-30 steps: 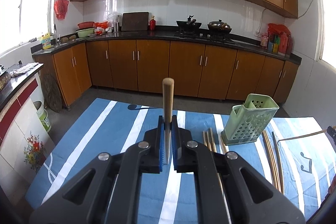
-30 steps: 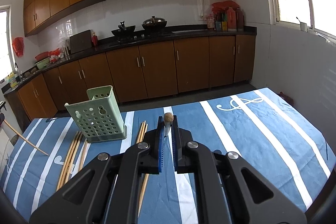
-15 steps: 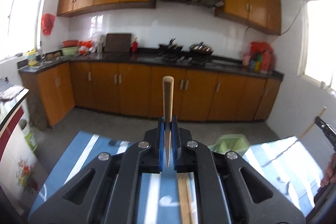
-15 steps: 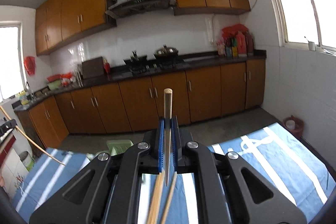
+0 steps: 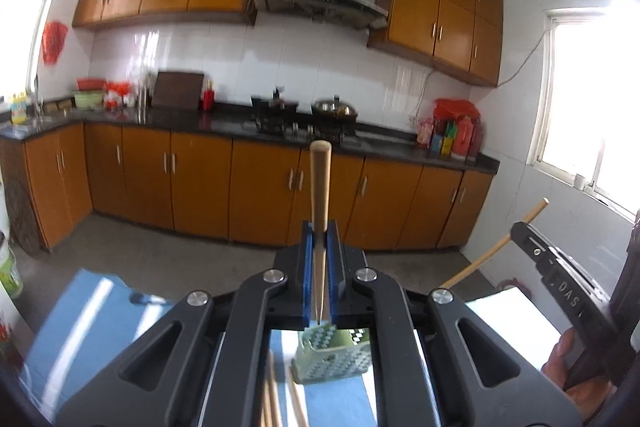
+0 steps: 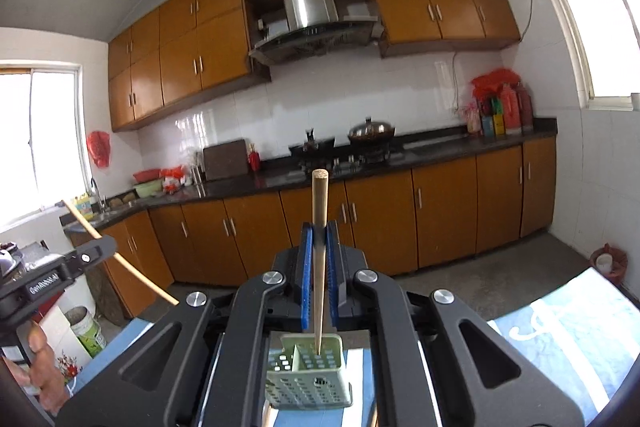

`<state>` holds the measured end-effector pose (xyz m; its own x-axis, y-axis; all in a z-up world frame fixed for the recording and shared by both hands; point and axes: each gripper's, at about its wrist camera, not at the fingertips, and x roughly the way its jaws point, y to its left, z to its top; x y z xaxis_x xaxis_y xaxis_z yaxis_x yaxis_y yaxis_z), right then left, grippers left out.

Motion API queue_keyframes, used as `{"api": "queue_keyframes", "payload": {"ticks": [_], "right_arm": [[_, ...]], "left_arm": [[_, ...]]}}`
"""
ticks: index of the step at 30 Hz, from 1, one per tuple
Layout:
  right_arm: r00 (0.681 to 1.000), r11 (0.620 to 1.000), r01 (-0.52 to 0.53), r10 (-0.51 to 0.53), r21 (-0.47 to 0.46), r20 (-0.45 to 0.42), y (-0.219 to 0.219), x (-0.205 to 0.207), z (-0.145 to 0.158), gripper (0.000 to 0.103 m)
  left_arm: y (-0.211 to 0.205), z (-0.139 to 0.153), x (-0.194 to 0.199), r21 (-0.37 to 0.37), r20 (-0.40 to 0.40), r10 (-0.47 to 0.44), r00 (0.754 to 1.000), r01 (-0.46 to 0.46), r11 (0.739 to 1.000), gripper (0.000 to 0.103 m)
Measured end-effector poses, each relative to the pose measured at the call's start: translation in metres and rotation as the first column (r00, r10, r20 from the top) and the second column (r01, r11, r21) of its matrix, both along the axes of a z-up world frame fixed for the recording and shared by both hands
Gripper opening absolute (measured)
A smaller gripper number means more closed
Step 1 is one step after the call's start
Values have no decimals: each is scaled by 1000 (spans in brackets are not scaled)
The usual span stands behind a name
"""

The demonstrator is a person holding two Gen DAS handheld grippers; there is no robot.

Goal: Organize utensils
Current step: 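Open both tools to drop the chopsticks into the green holder, then grasp a chopstick with the right tool while the left tool grasps another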

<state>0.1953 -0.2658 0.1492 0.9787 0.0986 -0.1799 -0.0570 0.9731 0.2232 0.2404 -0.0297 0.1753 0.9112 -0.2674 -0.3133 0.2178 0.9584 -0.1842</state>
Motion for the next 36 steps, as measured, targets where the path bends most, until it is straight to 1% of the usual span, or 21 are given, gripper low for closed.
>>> {"api": "queue_keyframes", "payload": {"ticks": [3,7,11,13,14,15,16,17,18,19,21,24,26,27,29,31,32,33,35,36], "right_arm": [[999,1000,-4,3,-3,-44,2,8,-13,7],[996,1000,-9,8,-5,-87,5,14,-27,7],[992,1000,-8,7,-11,-123,7,17,-37,8],[991,1000,-9,8,-5,-132,6,16,-39,8],[991,1000,-9,8,-6,-134,5,15,-39,8],[991,1000,-6,5,-8,-134,4,12,-38,8],[991,1000,-5,3,-8,-132,3,10,-37,11],[992,1000,0,-1,-9,-128,2,8,-36,19],[993,1000,6,-8,-10,-122,0,5,-34,23],[994,1000,15,-16,-9,-110,-3,-2,-31,31],[995,1000,28,-29,-14,-99,-8,-13,-31,32],[992,998,58,-60,-19,-107,-20,-27,-35,32],[986,996,84,-87,-29,-144,-29,-37,-46,32],[981,995,95,-100,-37,-165,-31,-40,-52,32],[964,993,109,-119,-54,-237,-37,-44,-77,32],[936,993,109,-121,-55,-331,-41,-42,-108,32],[921,993,108,-120,-53,-370,-43,-40,-121,32],[895,993,106,-118,-51,-429,-44,-37,-142,32],[849,996,88,-92,-32,-520,-41,-33,-175,31],[827,997,73,-74,-24,-558,-37,-30,-191,31]], "left_arm": [[-5,-23,17,-14,-50,-7,999,6,1000,7],[-10,-49,37,4,-106,-7,994,7,1000,7],[-12,-66,48,20,-157,-2,988,5,1000,8],[-7,-71,45,19,-171,1,985,3,1000,8],[-5,-71,44,19,-173,5,985,-2,1000,8],[-5,-70,43,20,-171,8,985,-5,1000,11],[-4,-69,40,21,-168,12,986,-9,1000,16],[-1,-67,38,21,-160,18,987,-15,1000,19],[1,-65,35,19,-152,23,988,-20,1000,24],[3,-61,30,16,-146,26,989,-24,1000,27],[10,-54,20,8,-126,32,992,-32,999,29],[22,-47,2,6,-105,47,993,-47,999,33],[33,-48,-10,-1,-102,55,993,-56,998,34],[40,-51,-19,3,-105,64,992,-64,998,36],[51,-60,-33,25,-110,94,989,-92,995,40],[62,-81,-46,63,-137,134,981,-126,990,45],[66,-89,-49,74,-152,142,978,-132,989,45],[71,-104,-51,91,-180,155,971,-140,986,45],[77,-129,-53,112,-238,168,957,-145,983,45],[81,-146,-53,125,-275,176,945,-146,981,45]]}}
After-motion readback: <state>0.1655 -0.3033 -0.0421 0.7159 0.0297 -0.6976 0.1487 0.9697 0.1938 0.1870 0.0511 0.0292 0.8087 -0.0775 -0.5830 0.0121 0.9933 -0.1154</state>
